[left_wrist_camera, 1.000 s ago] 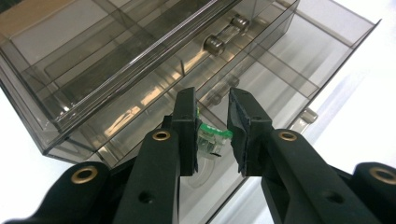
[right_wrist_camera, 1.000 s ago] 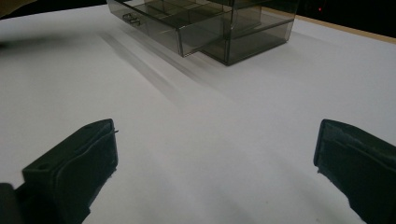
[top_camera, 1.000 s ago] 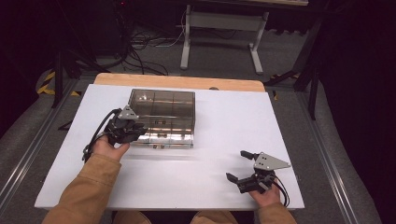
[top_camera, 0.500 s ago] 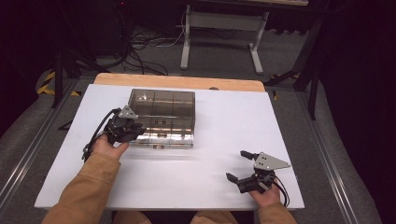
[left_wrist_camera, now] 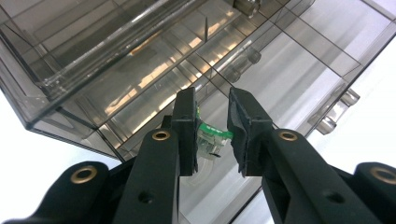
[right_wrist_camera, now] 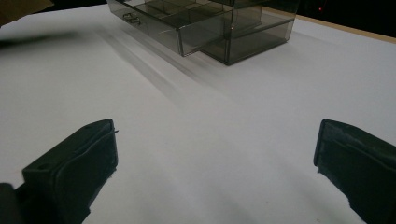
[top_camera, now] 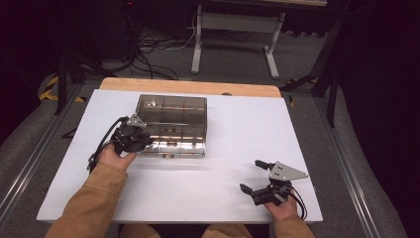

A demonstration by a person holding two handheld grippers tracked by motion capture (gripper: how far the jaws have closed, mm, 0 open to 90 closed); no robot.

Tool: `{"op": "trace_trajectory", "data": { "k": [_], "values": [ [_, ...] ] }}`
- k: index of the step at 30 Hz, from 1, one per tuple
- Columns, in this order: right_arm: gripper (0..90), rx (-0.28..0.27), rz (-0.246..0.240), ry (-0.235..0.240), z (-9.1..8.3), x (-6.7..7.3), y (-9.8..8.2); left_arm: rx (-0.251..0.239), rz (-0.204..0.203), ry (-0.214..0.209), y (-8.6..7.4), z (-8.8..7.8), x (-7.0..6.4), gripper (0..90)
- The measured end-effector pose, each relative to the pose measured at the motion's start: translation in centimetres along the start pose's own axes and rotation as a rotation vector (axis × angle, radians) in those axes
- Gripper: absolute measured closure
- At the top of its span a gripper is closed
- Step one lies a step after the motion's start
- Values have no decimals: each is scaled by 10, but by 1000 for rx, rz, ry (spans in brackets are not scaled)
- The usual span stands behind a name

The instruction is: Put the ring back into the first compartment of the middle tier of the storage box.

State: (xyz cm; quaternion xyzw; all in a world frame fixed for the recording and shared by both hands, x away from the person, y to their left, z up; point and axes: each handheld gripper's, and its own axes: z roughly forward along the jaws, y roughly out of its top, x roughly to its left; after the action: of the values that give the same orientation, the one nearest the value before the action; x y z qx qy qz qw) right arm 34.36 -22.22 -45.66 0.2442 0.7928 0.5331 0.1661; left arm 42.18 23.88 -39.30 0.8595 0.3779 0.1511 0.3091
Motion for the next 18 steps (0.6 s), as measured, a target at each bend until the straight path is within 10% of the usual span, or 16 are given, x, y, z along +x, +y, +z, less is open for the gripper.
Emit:
{"op": "trace_trajectory", "data": {
  "k": [18],
  "values": [
    [0, -2, 1, -2, 0, 0, 0, 12, -2, -4, -3, 6, 2, 732]
  ]
}}
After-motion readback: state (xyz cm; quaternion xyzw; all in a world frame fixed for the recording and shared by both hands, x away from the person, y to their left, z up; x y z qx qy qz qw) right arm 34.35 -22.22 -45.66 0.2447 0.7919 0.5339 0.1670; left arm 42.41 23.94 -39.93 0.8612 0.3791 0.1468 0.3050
